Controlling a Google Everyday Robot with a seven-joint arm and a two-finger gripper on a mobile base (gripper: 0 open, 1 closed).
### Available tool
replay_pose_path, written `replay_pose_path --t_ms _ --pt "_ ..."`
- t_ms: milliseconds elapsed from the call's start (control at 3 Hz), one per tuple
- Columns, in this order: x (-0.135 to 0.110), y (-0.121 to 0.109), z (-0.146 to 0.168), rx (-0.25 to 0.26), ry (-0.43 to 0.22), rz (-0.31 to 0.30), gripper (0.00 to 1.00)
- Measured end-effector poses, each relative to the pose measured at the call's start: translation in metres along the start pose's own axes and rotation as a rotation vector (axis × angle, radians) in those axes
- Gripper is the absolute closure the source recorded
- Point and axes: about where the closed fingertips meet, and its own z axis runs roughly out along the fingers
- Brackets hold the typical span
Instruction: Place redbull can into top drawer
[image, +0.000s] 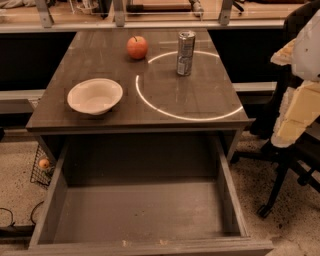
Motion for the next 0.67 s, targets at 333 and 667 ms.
replay_pose_path --t_ms 333,667 --pt "0.0 0.0 0.0 0.0 0.0 0.0 0.0" --pt "0.0005 -0.0058 0.0054 0.032 -0.033 0.024 0.0"
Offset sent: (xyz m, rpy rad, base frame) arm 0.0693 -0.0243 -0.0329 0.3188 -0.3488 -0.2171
